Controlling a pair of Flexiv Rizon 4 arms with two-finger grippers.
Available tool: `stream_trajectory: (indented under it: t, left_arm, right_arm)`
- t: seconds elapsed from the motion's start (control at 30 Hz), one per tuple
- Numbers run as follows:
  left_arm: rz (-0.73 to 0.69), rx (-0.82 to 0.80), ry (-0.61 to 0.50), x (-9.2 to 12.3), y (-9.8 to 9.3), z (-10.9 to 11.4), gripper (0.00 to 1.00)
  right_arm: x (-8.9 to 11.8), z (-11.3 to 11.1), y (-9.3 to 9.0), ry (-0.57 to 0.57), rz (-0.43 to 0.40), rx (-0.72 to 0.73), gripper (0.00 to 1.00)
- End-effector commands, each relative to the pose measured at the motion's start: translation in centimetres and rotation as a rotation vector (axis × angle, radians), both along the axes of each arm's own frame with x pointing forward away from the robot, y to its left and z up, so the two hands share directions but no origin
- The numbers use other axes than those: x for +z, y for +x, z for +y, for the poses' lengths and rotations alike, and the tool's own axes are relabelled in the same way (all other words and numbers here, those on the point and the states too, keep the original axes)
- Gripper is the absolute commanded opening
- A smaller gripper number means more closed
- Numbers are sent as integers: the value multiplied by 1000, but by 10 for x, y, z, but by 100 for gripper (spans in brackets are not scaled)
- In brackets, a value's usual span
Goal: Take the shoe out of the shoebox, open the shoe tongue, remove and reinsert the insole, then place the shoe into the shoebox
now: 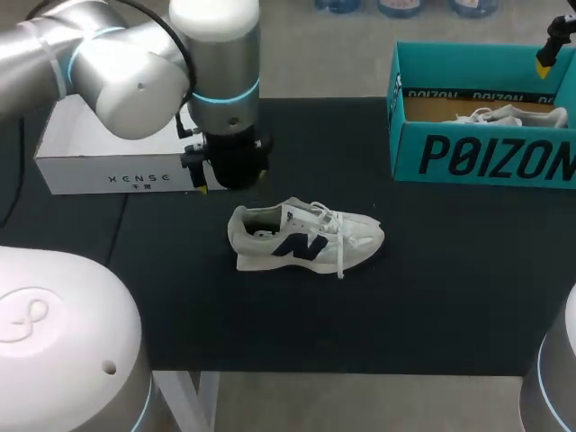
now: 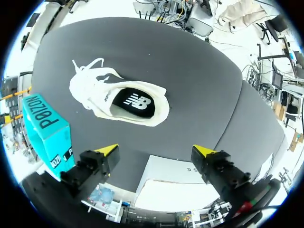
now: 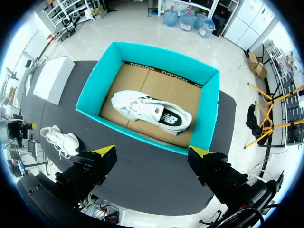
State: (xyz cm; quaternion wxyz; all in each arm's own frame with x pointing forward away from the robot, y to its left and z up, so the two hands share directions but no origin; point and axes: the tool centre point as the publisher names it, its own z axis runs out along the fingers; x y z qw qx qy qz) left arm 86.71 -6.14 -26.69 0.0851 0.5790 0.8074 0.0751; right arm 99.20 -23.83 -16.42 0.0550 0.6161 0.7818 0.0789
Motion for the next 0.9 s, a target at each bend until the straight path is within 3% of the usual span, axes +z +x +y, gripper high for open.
stream_trajectory:
  t: [0.03, 0.4, 0.57, 0.8, 0.9]
  left_arm:
    - [-20, -44, -100, 16, -6, 15, 100]
    - [-20, -44, -100, 16, -6, 15, 100]
    - [42, 229, -234, -13, -5, 19, 100]
    - [96, 615, -399, -42, -24, 35, 100]
    - [87, 649, -436, -45, -27, 37, 100]
  right_arm:
    - [0, 0, -1, 1, -2, 1, 100]
    - [0, 0, -1, 1, -2, 1, 100]
    - [0, 0, -1, 1, -2, 1, 100]
    - [0, 0, -1, 1, -2, 1, 100]
    - [0, 0, -1, 1, -2, 1, 100]
